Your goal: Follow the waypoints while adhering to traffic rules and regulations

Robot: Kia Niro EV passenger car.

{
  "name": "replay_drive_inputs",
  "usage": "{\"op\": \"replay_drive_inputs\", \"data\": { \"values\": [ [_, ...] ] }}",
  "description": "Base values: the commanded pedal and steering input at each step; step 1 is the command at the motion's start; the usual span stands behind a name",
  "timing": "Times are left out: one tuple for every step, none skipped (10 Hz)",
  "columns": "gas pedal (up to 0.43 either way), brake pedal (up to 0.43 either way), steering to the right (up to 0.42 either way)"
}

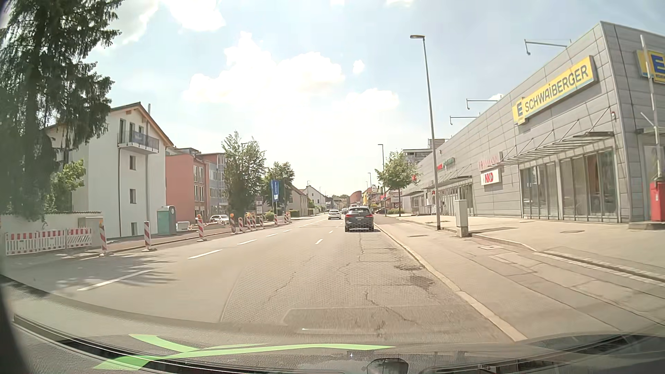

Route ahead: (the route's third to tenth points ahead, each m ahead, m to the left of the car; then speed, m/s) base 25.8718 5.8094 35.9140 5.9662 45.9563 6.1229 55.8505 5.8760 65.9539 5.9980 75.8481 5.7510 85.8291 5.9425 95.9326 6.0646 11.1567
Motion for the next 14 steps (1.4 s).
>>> {"op": "replay_drive_inputs", "data": {
  "values": [
    [0.189, 0.000, -0.003],
    [0.197, 0.000, -0.003],
    [0.209, 0.000, -0.003],
    [0.209, 0.000, -0.003],
    [0.209, 0.000, -0.003],
    [0.220, 0.000, -0.004],
    [0.220, 0.000, -0.004],
    [0.209, 0.000, -0.004],
    [0.209, 0.000, -0.004],
    [0.209, 0.000, -0.003],
    [0.209, 0.000, -0.004],
    [0.209, 0.000, -0.005],
    [0.209, 0.000, -0.005],
    [0.209, 0.000, -0.007]
  ]
}}
